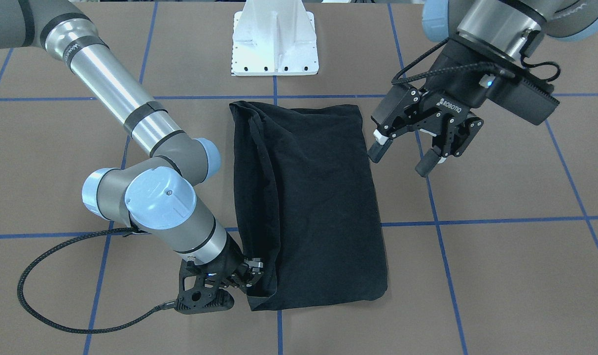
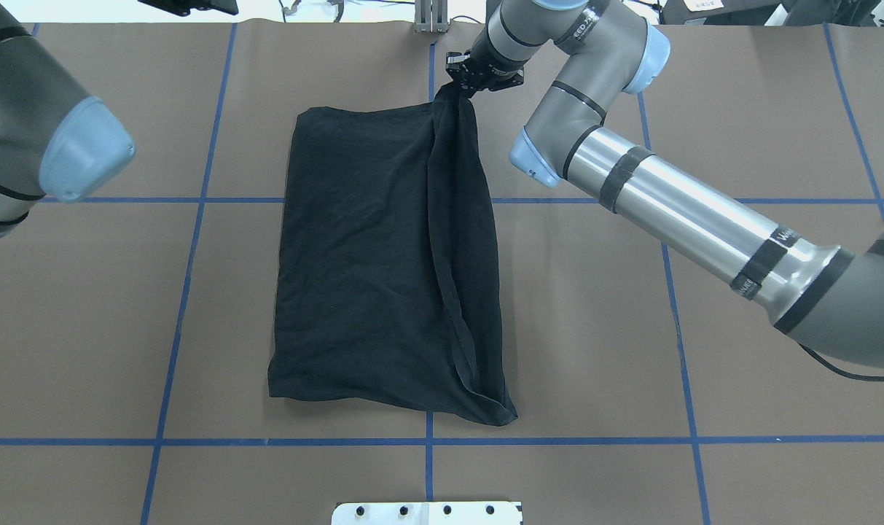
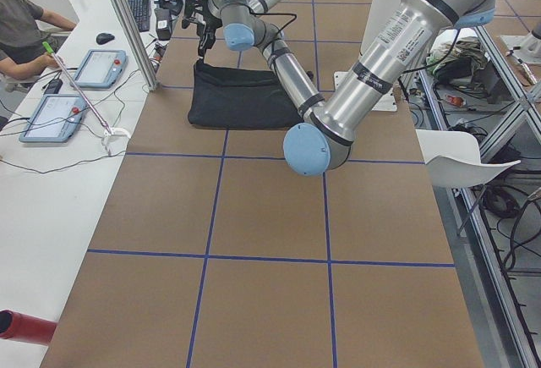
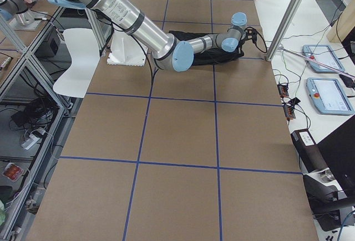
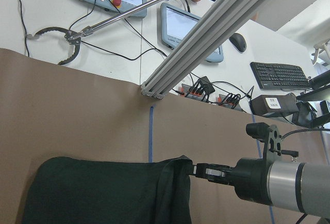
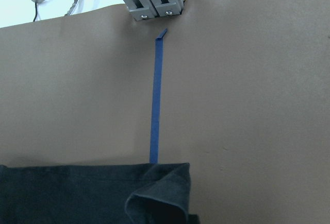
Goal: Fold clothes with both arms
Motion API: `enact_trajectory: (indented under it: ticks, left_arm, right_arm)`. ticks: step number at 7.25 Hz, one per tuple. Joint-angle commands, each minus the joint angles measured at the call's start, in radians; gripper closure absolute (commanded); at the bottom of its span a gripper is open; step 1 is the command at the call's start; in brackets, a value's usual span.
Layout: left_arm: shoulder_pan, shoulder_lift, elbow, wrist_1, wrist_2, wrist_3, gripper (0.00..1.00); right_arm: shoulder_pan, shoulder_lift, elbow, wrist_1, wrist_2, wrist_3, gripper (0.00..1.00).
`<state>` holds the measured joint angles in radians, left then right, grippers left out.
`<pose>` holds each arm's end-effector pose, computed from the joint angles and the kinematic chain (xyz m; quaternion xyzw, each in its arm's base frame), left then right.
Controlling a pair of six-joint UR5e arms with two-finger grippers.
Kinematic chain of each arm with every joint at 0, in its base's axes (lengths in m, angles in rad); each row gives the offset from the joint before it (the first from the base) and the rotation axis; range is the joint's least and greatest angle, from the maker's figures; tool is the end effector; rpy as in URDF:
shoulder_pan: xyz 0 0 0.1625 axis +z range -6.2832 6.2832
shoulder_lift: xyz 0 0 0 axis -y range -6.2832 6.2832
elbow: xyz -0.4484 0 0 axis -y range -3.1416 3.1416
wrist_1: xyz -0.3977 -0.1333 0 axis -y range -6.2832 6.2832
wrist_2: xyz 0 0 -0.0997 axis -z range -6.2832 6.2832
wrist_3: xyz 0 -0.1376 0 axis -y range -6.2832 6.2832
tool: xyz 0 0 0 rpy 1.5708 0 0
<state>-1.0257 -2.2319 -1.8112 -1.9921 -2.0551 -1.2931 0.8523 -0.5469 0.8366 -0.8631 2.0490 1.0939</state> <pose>0.2854 -0.6042 0.1378 0.2112 0.5889 -0.1428 0.7670 -0.5535 -0.7393 0.2646 0.1229 -0.4941 0.0479 0.8594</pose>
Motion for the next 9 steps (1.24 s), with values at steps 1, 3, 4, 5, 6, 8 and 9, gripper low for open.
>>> enact_trajectory:
  ticks: [1, 3, 4, 5, 6, 8, 9]
  left_arm:
    - [-0.001, 0.000, -0.003, 0.009, 0.000, 0.000, 0.00]
    - [-0.001, 0.000, -0.002, 0.009, 0.000, 0.000, 0.00]
    - [0.001, 0.000, -0.002, 0.009, 0.000, 0.000, 0.00]
    - [0.001, 0.000, -0.002, 0.009, 0.000, 0.000, 0.00]
    - [-0.001, 0.000, -0.002, 0.009, 0.000, 0.000, 0.00]
    - [-0.001, 0.003, -0.002, 0.009, 0.000, 0.000, 0.00]
    - [-0.001, 0.003, -0.002, 0.009, 0.000, 0.000, 0.00]
  right_arm:
    - [0.001, -0.066, 0.029, -0.024, -0.007, -0.102, 1.00]
    - [-0.001, -0.070, 0.016, -0.030, -0.058, -0.121, 1.00]
    - [-0.001, -0.068, 0.012, -0.028, -0.062, -0.121, 1.00]
    - [-0.001, -0.064, 0.007, -0.027, -0.063, -0.118, 0.63]
    - [-0.002, -0.048, 0.003, -0.025, -0.063, -0.108, 0.01]
    - [0.004, -0.009, 0.003, -0.033, -0.044, -0.034, 0.00]
    - [0.004, 0.001, 0.019, -0.034, -0.012, 0.001, 0.00]
